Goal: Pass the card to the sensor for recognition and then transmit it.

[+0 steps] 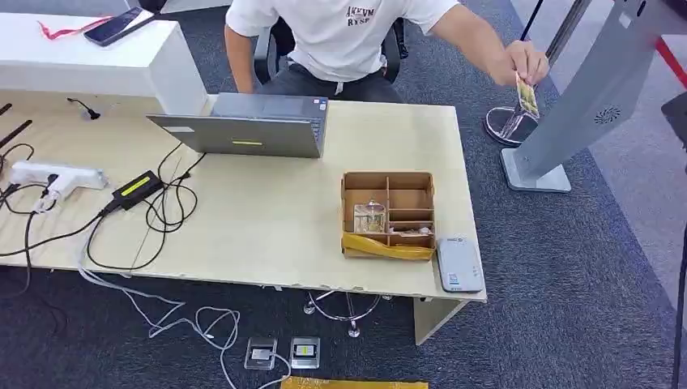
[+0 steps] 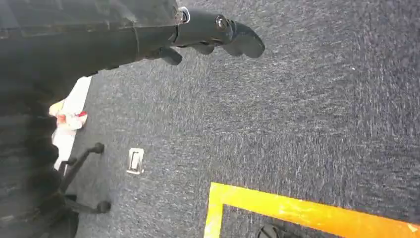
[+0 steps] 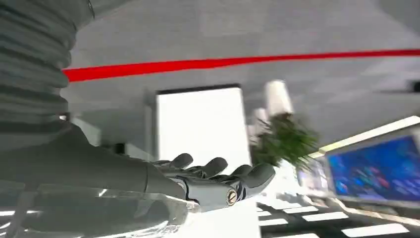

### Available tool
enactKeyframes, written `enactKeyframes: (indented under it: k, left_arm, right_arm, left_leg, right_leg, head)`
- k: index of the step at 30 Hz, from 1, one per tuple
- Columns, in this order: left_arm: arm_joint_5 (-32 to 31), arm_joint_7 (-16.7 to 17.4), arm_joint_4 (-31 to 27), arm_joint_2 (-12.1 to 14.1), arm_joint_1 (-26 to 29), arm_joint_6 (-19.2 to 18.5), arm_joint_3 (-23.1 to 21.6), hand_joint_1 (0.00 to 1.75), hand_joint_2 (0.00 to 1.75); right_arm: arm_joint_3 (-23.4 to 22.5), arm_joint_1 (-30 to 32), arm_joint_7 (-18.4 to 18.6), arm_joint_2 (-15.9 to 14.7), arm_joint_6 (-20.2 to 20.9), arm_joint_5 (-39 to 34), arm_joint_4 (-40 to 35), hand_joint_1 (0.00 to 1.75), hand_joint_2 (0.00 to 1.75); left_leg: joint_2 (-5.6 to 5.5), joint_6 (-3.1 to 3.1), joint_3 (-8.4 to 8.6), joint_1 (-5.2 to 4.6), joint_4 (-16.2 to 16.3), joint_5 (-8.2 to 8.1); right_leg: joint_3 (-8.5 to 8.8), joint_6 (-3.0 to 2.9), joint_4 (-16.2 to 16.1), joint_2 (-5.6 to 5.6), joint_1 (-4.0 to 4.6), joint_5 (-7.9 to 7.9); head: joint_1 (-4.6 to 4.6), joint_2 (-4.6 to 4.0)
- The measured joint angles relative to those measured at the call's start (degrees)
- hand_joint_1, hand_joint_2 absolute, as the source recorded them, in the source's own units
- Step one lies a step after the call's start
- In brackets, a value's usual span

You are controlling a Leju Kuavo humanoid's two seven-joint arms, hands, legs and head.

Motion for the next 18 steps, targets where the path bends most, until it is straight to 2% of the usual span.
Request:
enactKeyframes:
  k: [4, 8, 10, 13, 18]
  left_arm:
    - [0.0, -0.3, 0.0, -0.3, -0.1, 0.0, -1.0, 0.0, 1.75]
    - [0.4, -0.4, 0.0, -0.3, -0.1, 0.0, -1.7, 0.0, 1.75]
    - [0.6, -0.7, 0.0, -0.3, -0.1, 0.1, -2.1, 0.0, 1.75]
    - [1.3, -1.5, 0.0, -0.2, -0.1, 0.2, -3.0, 0.0, 1.75]
    - [2.4, -1.7, 0.0, -0.2, -0.3, 0.3, -4.1, 0.0, 1.75]
  right_arm:
    - [6.5, -2.3, 0.0, -0.7, -6.1, -2.7, -2.7, 0.0, 1.75]
    - [11.8, -3.6, 0.0, -1.9, -10.0, -5.8, -3.2, 0.0, 1.75]
    - [14.5, -4.6, -0.5, -2.5, -13.5, -8.9, -3.2, 0.0, 1.75]
    - [20.9, -6.4, -2.0, -3.2, -19.6, -12.9, -3.0, 0.0, 1.75]
    - [29.4, -8.0, -5.0, -3.1, -23.3, -14.2, -2.7, 0.0, 1.75]
  left_leg:
    - [-0.06, 0.0, 0.01, 0.03, 0.0, 0.0]
    - [-0.03, 0.0, 0.0, 0.03, 0.0, 0.0]
    - [-0.04, 0.0, -0.01, 0.03, 0.0, 0.0]
    - [-0.03, -0.01, 0.0, 0.07, 0.0, 0.0]
    - [-0.05, -0.01, 0.0, 0.11, 0.0, 0.0]
  right_leg:
    - [0.02, 0.0, 0.0, -0.03, 0.04, 0.0]
    - [0.01, 0.0, 0.0, -0.01, 0.03, 0.0]
    - [0.01, 0.0, 0.0, -0.01, 0.03, 0.0]
    - [0.01, -0.01, 0.0, -0.01, 0.08, -0.01]
    - [0.01, -0.02, 0.0, -0.02, 0.12, -0.01]
  head:
    - [0.04, 0.0]
    - [0.04, 0.0]
    - [0.02, 0.0]
    - [0.04, 0.0]
    - [0.04, 0.0]
